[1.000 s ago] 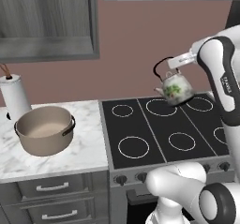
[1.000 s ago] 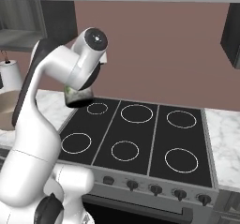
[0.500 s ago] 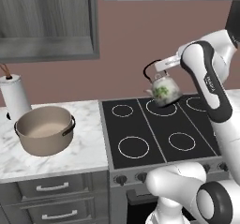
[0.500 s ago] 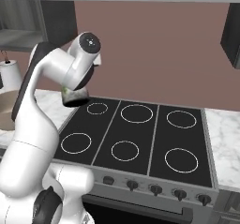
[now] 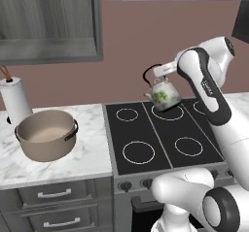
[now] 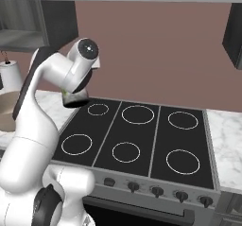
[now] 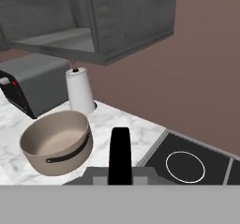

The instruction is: Pick the kettle from the cabinet and place it on a stove burner. Then pick the pot from the counter and place it on another stove burner. Finally, turn both burners on.

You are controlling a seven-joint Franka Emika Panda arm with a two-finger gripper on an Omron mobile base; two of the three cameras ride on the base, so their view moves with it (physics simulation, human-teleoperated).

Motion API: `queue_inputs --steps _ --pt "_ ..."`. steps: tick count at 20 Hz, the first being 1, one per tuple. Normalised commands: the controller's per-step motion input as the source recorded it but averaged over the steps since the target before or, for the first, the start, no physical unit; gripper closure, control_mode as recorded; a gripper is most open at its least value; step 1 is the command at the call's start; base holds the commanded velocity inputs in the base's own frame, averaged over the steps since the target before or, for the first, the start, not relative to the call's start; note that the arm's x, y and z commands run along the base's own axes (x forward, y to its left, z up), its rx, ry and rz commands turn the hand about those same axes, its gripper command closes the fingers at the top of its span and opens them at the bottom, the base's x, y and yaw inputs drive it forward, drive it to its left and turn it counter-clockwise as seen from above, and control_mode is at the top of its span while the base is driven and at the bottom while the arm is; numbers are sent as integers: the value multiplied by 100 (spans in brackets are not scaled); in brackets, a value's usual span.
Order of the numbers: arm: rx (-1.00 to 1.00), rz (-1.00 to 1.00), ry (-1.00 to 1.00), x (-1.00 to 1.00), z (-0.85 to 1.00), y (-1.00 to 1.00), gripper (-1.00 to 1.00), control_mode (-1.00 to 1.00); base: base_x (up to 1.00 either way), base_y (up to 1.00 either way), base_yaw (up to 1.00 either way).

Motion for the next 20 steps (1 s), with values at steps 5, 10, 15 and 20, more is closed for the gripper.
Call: queue_inputs --steps 5,10,15,20 --pt "0 0 -3 16 -3 1 100 -100 0 0 0" --pt "0 1 -5 16 -5 0 100 -100 0 0 0" --pt "0 0 0 7 -6 0 100 -100 0 0 0" --pt "0 2 -2 17 -20 0 100 -100 0 0 0"
